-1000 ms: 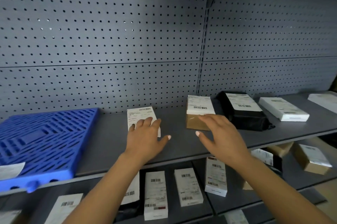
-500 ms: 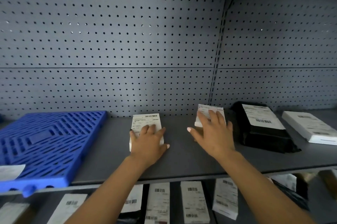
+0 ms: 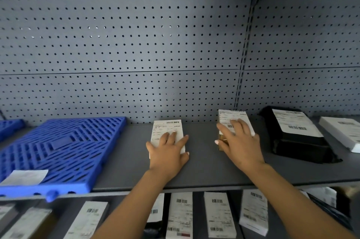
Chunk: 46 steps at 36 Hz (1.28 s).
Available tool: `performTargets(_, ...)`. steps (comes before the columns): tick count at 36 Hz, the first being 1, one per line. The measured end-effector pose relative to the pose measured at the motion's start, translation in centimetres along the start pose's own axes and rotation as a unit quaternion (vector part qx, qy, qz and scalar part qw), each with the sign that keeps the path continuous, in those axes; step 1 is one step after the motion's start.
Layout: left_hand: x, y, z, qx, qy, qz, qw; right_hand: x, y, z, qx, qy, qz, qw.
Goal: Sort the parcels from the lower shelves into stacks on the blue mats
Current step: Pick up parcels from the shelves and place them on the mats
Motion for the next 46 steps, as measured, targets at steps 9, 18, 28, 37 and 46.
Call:
performTargets(9, -1.1, -2.9, -2.5, 0.068, 0.03, -0.05, 0.996, -2.1, -1.7, -1.5, 0.043, -0.013, 0.056, 0.997)
performTargets(18, -7.9, -8.3, -9.8, 0.207, 0.093, -0.03, 0.973, -12.1, -7.8, -4.7, 0.122, -0.13, 0.149, 0.973)
performTargets(28, -19.8, -12.6, -20.0, 0.246, 0.081, -0.01, 0.966, -26.5, -10.7, -7.6, 0.152, -0.205, 0.194, 0.947)
performTargets(37, -32.7, -15.1, -29.7, 0.241, 0.013, 0.016, 0.97, -40.4, -10.8, -9.5, 0.142, -0.229, 0.259, 0.928)
performTargets(46, -41.0, -16.7, -35.6, 0.234, -0.033, 0.032, 0.971, -50.9, -10.9, -11.8, 0.112, -0.259, 0.293, 0.914)
Point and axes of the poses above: each hand's wrist, its own z-axis towards the middle knuckle, its own y-axis out of the palm, x = y × z, the point moved 5 cm from there along z, towards the middle knuckle, and after that the axes turned 3 degrees about -z, right-handed, at the moved point
